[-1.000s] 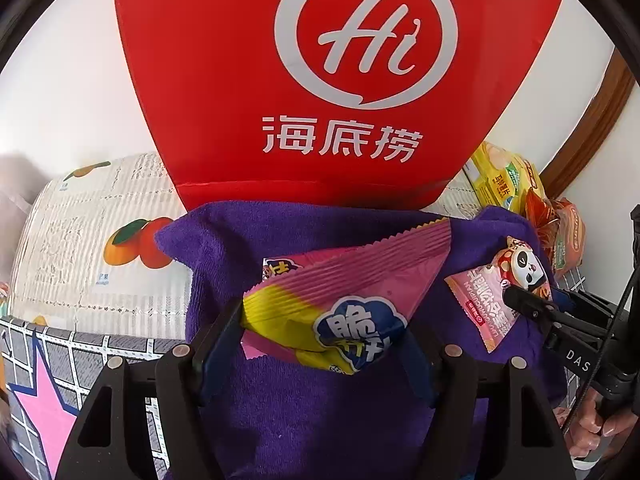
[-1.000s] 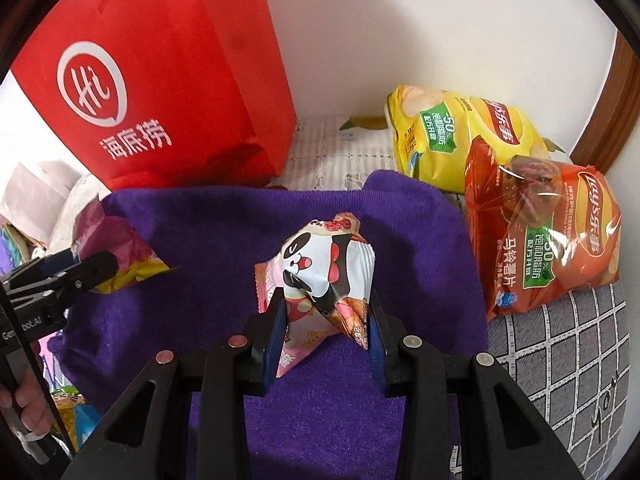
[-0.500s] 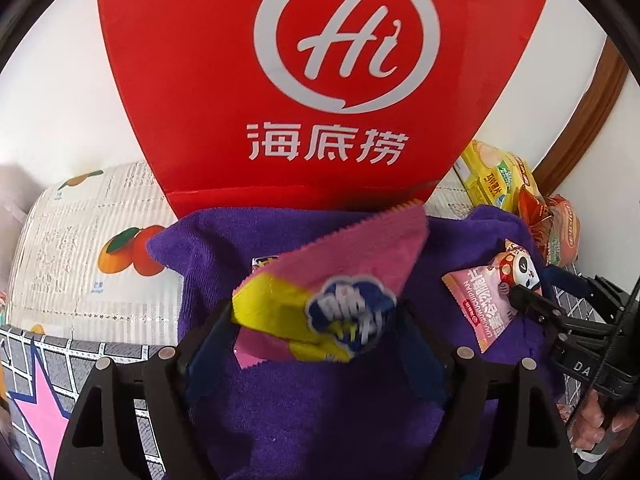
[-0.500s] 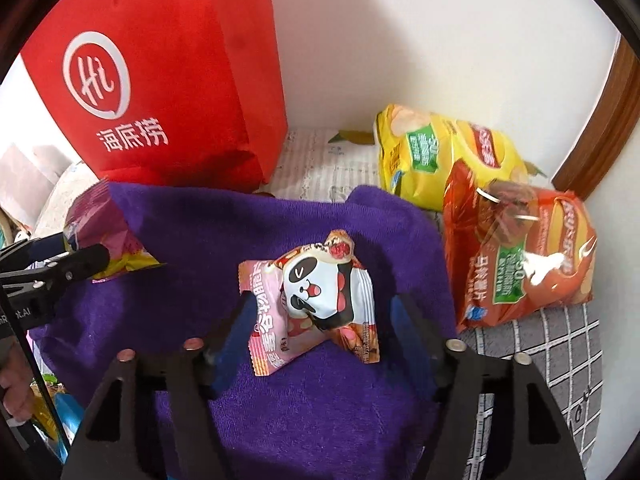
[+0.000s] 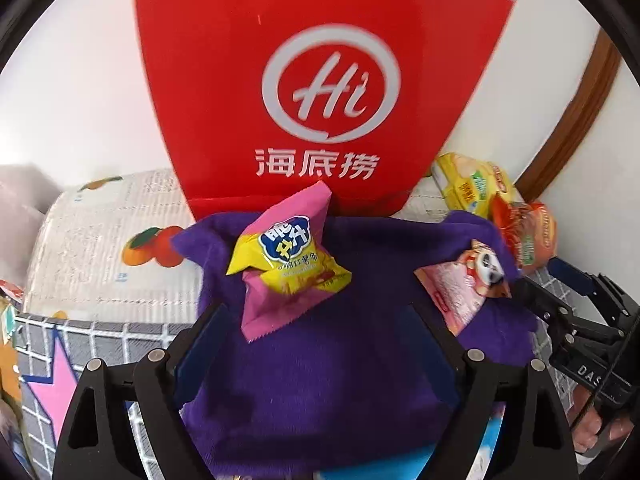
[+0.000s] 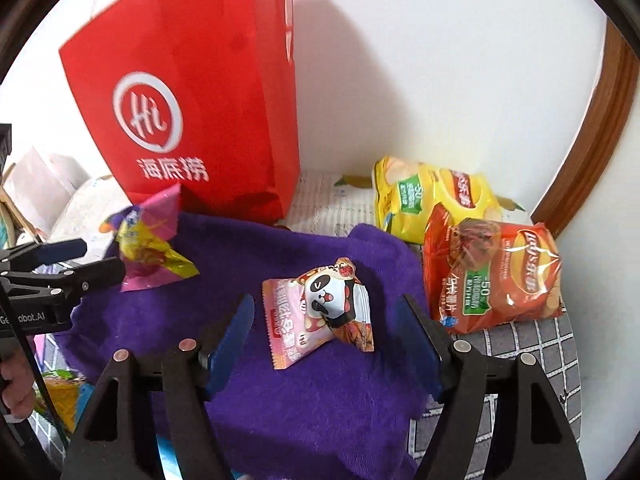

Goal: Organize snacks
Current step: 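Grasp the lychee candy packet with the right tool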

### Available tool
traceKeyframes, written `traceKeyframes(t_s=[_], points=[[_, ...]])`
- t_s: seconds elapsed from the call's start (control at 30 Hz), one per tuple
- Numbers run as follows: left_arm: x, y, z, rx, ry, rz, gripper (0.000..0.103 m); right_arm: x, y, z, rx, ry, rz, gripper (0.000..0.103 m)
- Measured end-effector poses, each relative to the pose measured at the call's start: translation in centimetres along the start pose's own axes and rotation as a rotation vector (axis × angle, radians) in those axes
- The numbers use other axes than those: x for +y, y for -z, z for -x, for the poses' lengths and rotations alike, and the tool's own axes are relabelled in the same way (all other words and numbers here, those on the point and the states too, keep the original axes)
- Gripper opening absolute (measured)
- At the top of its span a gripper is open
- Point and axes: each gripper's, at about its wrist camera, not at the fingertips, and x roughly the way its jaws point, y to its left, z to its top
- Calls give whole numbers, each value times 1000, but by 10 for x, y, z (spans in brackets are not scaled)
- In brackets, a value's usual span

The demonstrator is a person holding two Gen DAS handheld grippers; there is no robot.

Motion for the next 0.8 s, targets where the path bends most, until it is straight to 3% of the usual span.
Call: traceKeyframes(t_s=[0.1,0.43,0.63,0.8], points=[[2,9,27,-29,8,-4,88,-3,7,14,6,-26,-23,73],[8,46,91,-82,11,25,87,-32,72,73,13,103,-74,92],[12,71,116,-107,16,34,87,-50,118,85,48,150,-104,91],[20,90,129,-108,21,60,87,-57,146,88,65,97,-163,85]])
